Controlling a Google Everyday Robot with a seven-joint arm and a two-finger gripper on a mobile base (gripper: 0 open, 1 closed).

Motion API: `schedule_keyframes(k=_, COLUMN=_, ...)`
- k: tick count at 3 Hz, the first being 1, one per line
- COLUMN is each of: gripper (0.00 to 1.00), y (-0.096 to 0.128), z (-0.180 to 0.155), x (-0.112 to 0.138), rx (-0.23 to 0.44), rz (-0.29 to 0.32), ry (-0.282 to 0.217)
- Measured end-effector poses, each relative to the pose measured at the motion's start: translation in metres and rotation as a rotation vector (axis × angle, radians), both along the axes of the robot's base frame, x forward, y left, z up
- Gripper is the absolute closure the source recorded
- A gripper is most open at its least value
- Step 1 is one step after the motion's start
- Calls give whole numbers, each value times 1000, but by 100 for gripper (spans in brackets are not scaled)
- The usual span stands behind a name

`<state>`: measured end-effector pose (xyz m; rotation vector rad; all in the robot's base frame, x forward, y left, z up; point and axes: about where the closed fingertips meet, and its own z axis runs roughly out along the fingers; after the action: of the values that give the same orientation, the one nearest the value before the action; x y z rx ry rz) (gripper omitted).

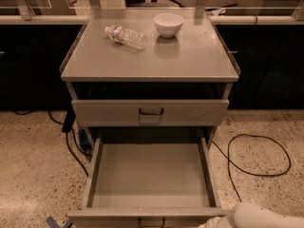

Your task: Close middle drawer

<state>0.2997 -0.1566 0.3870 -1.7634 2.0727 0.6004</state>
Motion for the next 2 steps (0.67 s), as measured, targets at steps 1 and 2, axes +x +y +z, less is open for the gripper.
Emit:
schedule_keyframes(k=1, gripper=83, y=0, z=0, x=0, rx=0, rz=0, ry=0)
schedule_keyframes(k=2, gripper=61, y=0, z=0, x=0, rx=0, rz=0, ry=0)
